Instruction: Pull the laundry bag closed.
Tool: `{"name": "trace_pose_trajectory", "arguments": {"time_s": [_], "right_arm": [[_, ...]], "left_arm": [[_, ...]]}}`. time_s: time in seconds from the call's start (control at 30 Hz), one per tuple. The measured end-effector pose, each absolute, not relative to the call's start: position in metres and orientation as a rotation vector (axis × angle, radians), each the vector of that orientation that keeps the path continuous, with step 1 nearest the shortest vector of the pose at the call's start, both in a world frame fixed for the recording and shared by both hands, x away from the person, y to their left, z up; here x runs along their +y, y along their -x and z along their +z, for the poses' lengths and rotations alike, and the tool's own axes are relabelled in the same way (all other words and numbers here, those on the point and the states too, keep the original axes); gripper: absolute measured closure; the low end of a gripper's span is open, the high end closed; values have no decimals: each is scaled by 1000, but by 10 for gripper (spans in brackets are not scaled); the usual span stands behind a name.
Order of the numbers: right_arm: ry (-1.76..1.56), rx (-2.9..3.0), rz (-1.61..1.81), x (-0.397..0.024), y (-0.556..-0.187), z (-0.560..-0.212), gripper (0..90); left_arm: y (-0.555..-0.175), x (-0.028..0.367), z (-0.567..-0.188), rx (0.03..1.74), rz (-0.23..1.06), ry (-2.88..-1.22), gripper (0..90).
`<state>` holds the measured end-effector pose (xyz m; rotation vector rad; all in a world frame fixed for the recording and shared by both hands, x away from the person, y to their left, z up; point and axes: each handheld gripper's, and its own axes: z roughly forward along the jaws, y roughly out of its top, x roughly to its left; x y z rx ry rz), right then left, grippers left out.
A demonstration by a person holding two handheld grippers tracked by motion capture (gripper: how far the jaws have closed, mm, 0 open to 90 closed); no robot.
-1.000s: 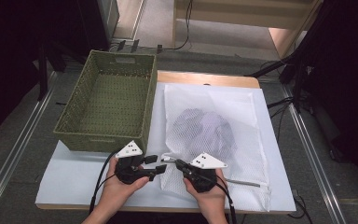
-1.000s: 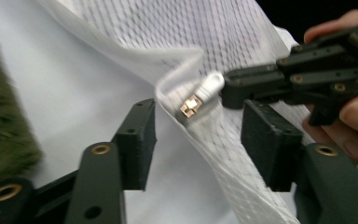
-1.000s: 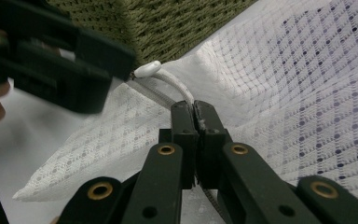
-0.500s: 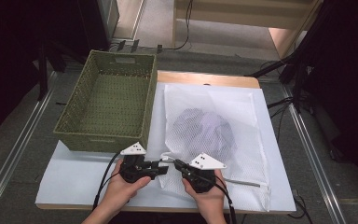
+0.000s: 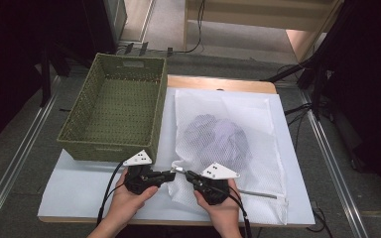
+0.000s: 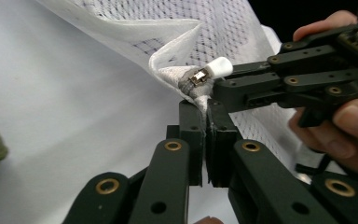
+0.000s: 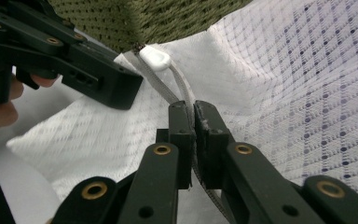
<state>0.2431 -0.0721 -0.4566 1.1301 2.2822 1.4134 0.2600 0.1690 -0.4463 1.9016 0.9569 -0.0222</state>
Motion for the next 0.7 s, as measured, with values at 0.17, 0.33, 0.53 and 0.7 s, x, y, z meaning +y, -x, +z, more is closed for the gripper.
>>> {"name": "trace_pose_trajectory", "arguments": {"time_s": [0.17,0.33,0.53,0.7], "right_arm": [[-1151,2204,1446,-78,-241,-444,691],[-1133,2218,1538,-77,-237,-436,735],[-1202,2225,1570,-74,-239,-437,726],[-1297,2270,1627,-74,-244,-442,721]], "left_arm": [[-258,167,-446,932,44,-1945,887],[-254,164,-445,911,79,-1952,887],[-247,159,-444,859,185,-2003,888],[-244,156,-443,814,221,-2019,887]]}}
